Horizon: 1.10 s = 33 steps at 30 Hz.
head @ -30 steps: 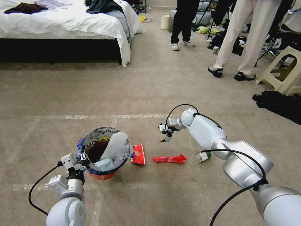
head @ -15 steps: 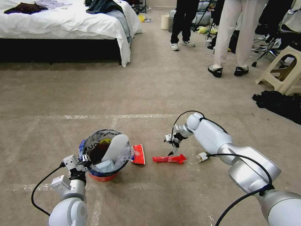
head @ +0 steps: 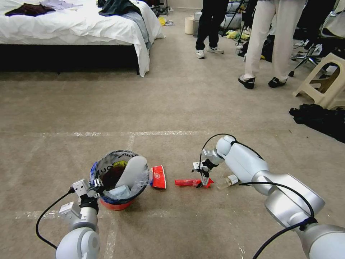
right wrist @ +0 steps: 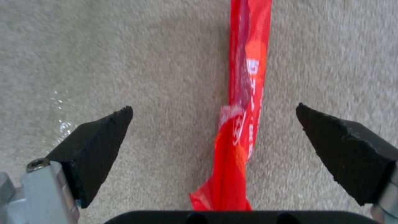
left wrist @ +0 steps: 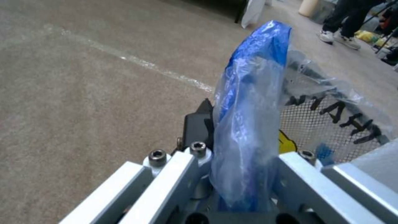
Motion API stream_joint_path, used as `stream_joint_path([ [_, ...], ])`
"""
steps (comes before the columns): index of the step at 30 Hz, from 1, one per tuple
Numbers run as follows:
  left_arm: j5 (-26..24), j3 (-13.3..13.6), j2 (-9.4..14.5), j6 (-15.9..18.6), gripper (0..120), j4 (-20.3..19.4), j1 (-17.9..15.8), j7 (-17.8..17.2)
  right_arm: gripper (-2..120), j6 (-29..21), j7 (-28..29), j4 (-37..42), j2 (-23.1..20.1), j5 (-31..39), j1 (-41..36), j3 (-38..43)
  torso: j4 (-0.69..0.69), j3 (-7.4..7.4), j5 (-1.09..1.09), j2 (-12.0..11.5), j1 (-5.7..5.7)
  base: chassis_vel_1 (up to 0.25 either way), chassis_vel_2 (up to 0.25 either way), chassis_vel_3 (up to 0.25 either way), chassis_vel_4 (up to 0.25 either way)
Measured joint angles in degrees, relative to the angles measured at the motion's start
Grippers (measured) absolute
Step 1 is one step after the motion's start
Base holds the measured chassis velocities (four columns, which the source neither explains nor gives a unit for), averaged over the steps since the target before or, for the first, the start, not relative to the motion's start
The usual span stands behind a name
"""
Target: Pick up the trash bin and place the garbage on the floor into it.
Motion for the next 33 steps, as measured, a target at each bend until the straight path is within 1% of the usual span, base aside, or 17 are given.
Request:
stream_joint_path([
  [6, -0.1, 0.1, 0.2, 0.0, 5, 0.7, -0.5, 0.0, 100, 0.1, 2.9, -0.9, -0.9, -0.6, -1.7, 1.8, -0.01, 0.0, 0.01, 0.0, 0.0, 0.0, 0.0, 0.0, 0.0],
  [9, -0.1, 0.2, 0.2, 0.0, 5, 0.8, -0.6, 0.0, 100, 0.1, 3.4, -0.9, -1.1, -0.6, -1.9, 2.0, -0.01, 0.0, 0.0, 0.0, 0.0, 0.0, 0.0, 0.0, 0.0],
  [11, 0.1, 0.4, -0.1, 0.0, 5, 1.0, -0.8, 0.0, 100, 0.2, 5.1, -1.6, -1.2, -0.7, -2.3, 2.6, -0.01, 0.0, 0.01, 0.0, 0.0, 0.0, 0.0, 0.0, 0.0],
  [17, 0.4, 0.5, -0.2, 0.0, 5, 1.2, -0.8, 0.0, 100, 0.2, 6.9, -3.4, -0.8, -1.4, -2.5, 3.8, -0.01, 0.0, 0.0, 0.0, 0.0, 0.0, 0.0, 0.0, 0.0],
  [22, 0.5, 0.3, -0.1, -0.1, 5, 1.2, -0.5, 0.0, 100, 0.2, 10.1, -6.0, 0.1, -2.6, -3.0, 5.7, 0.0, 0.01, 0.0, 0.0, 0.0, 0.0, 0.0, 0.0, 0.0],
  [25, 0.5, 0.3, 0.0, -0.1, 5, 1.1, -0.4, 0.0, 100, 0.2, 10.7, -6.1, 0.2, -2.6, -3.2, 5.9, -0.01, 0.01, 0.0, 0.0, 0.0, 0.0, 0.0, 0.0, 0.0],
  [33, 1.3, 0.7, -0.7, -0.1, 5, 1.1, -0.4, 0.0, 100, -0.4, 14.6, -7.0, 0.9, -2.8, -3.6, 6.2, 0.0, 0.01, 0.0, 0.0, 0.0, 0.0, 0.0, 0.0, 0.0],
])
